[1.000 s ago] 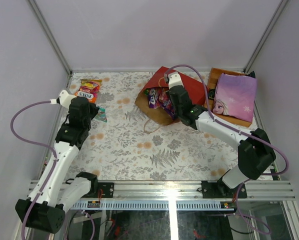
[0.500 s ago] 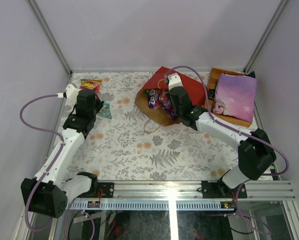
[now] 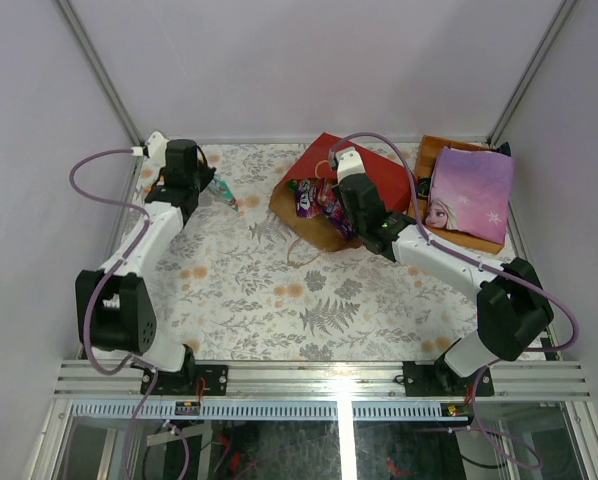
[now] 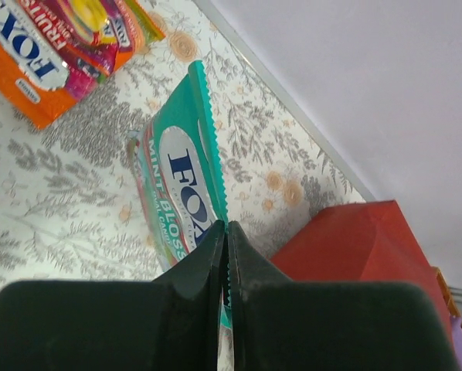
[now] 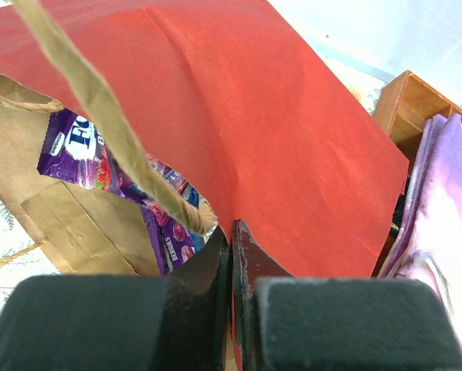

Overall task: Take the snacks out of the paper bag
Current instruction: Place the snack at the center of the board.

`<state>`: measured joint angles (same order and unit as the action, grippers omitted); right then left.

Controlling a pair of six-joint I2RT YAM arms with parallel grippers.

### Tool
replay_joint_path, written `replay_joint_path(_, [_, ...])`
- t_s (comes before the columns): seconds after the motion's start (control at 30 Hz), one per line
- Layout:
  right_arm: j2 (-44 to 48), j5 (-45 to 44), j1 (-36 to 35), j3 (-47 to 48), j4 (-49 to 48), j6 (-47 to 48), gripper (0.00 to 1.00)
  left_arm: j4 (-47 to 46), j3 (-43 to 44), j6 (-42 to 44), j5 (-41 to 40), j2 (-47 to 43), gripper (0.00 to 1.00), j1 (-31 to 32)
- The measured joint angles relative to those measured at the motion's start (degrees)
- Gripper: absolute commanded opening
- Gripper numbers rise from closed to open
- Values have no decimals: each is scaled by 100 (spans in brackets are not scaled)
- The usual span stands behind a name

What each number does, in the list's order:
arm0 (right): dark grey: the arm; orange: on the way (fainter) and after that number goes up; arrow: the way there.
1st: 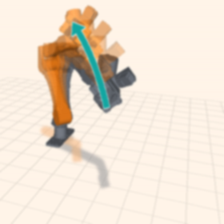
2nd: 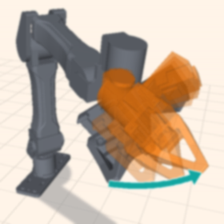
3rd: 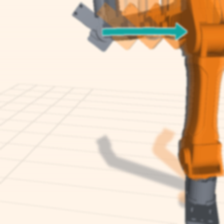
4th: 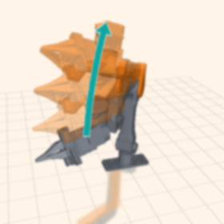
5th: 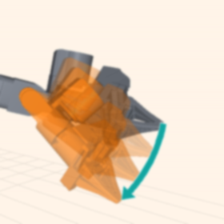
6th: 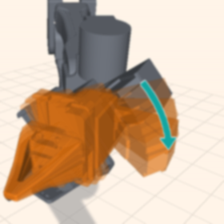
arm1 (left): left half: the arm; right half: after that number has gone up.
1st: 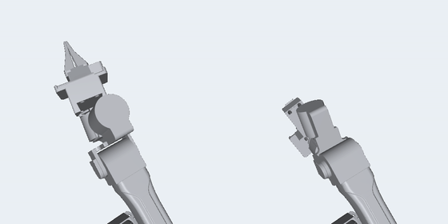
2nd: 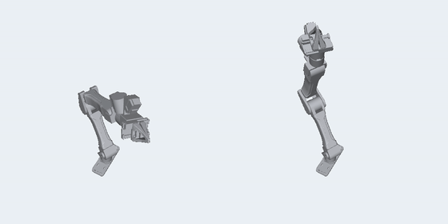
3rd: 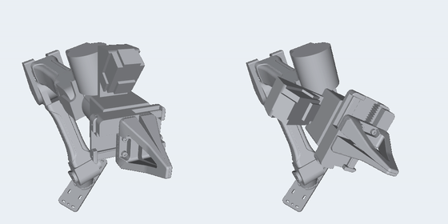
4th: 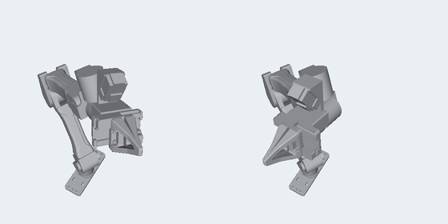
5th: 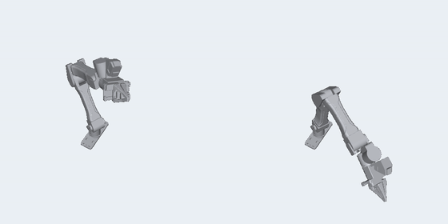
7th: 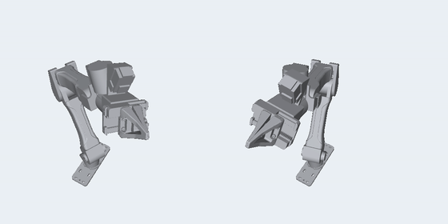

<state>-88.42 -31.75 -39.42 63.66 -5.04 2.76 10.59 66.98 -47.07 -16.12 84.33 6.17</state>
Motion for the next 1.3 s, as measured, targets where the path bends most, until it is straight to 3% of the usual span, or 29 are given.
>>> replay_joint_path(0.27, [0,98,0,-20,-11,44,0,-855,1102,-181,509,1532,0,-546])
replay_joint_path(0.4, [0,125,2,-52,-50,52,0,-1707,1438,-793,1539,2540,0,-977])
replay_joint_path(0.5, [0,144,2,-118,-68,52,0,-2490,1078,-1390,2291,3126,0,-1244])
replay_joint_path(0.63, [0,151,2,-166,-68,50,0,-2911,24,-1860,2612,3287,0,-1414])
replay_joint_path(1.03, [0,297,7,-203,-85,20,0,-3257,-1508,-2188,1797,2566,0,-1331])
replay_joint_path(1.3, [0,302,7,-203,-79,-31,0,-3521,-2627,-3536,566,1967,0,-1123])
